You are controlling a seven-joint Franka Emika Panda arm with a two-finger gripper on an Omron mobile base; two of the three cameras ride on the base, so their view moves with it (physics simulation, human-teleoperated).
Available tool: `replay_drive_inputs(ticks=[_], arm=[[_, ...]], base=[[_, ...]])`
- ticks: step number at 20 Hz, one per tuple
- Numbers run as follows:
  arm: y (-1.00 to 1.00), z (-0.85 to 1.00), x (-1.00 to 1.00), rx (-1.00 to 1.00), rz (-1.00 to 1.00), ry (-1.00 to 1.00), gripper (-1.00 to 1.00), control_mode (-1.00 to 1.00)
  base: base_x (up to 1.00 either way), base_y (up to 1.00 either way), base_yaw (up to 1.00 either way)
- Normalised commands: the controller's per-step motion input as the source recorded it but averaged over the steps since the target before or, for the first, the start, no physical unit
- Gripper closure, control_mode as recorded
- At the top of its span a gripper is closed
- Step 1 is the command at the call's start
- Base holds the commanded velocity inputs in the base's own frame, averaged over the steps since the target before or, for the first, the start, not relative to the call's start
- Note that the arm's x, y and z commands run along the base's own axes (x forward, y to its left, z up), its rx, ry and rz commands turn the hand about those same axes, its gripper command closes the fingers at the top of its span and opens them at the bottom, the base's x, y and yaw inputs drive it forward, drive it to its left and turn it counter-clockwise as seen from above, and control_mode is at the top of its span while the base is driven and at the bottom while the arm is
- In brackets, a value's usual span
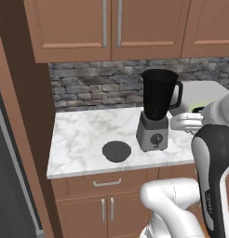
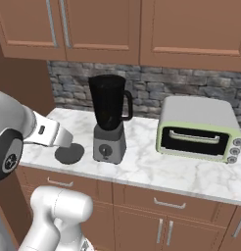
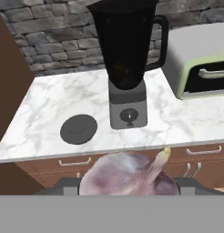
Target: Grab the garlic and lemon from the fridge, place them in the blender, close the lid, and turn on the blender to create a marinade.
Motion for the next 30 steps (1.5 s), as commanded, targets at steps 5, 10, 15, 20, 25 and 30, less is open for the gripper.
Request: replay_drive_inputs(ticks=[5,10,15,20,25,30], arm=[[0.0,0.0,0.0,0.0,0.0,0.0,1.0,1.0],[0.0,0.11,0.0,0.0,0.0,-0.02,1.0,-1.0],[0.03,0.68,0.0,-0.05,0.0,-0.11,1.0,-1.0],[-0.06,0.79,0.3,-0.01,-0.03,-0.04,1.0,-1.0],[-0.03,0.28,0.76,0.0,-0.03,0.0,1.0,-1.0],[-0.2,-0.03,0.76,-0.02,0.01,0.0,1.0,-1.0]], base=[[0.48,0.01,0.0],[0.04,0.0,0.0],[0.0,0.0,0.0],[0.0,0.0,0.0],[0.0,0.0,0.0],[0.0,0.0,0.0]])
